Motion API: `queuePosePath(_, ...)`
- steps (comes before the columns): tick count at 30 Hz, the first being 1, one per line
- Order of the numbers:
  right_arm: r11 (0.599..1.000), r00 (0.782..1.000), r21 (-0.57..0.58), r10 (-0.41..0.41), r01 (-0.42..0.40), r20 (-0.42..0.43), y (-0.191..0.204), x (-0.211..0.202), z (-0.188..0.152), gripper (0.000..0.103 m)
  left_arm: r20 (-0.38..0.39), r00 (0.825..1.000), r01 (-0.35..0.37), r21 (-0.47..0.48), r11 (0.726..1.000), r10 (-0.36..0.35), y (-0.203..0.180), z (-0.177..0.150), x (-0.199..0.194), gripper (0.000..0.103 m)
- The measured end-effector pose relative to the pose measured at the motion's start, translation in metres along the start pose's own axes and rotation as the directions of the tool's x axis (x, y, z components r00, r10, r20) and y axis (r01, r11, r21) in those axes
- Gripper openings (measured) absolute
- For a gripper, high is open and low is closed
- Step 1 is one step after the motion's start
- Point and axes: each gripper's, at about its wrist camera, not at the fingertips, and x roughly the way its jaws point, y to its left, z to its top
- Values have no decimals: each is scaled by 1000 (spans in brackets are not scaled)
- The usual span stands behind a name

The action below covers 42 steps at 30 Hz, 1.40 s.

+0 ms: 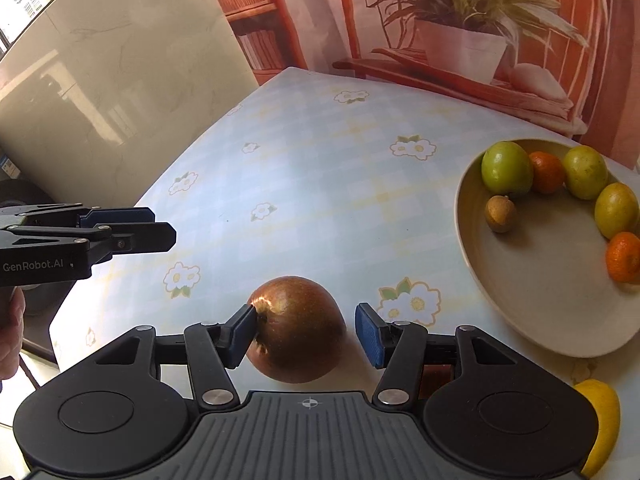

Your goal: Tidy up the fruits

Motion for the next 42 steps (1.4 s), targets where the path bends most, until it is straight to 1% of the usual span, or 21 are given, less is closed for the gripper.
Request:
queuePosePath(5, 999, 999, -1, -42, 42, 23, -11, -10, 1, 50, -13, 1000, 26, -3, 1000, -26, -6, 1, 5, 47)
queuePosePath(10, 996, 997, -41, -73, 74, 35, -8, -14, -2, 48, -35, 998, 57, -11, 998, -57, -11, 3, 14, 46)
queuePosePath(17, 988, 996, -126, -80, 86, 48, 6, -21, -13, 48, -65, 991, 117, -27, 993, -119, -16, 2, 21, 46)
queuePosePath(21, 983, 996, -166, -76, 83, 52, 13, -23, -17, 48, -78, 988, 134, -40, 990, -137, -18, 1, 24, 46)
queuePosePath(25, 973, 996, -214, -78, 86, 49, 21, -21, -20, 49, -95, 980, 167, -87, 982, -175, -17, 0, 31, 46)
queuePosePath(27, 963, 996, -253, -85, 91, 35, 28, -17, -23, 51, -109, 973, 191, -121, 974, -204, -16, -3, 36, 46)
queuePosePath(30, 954, 996, -288, -81, 84, 21, 34, -11, -27, 52, -121, 969, 199, -127, 972, -214, -19, -7, 41, 46)
queuePosePath(33, 952, 997, -296, -81, 83, 17, 38, -5, -28, 52, -136, 964, 213, -128, 969, -230, -20, -9, 45, 46)
queuePosePath(36, 951, 997, -298, -77, 78, 15, 39, -1, -27, 52, -150, 956, 228, -150, 962, -250, -18, -11, 51, 46)
queuePosePath(42, 948, 996, -306, -85, 90, 28, 39, 5, -28, 57, -156, 943, 262, -197, 945, -294, -14, -10, 60, 45)
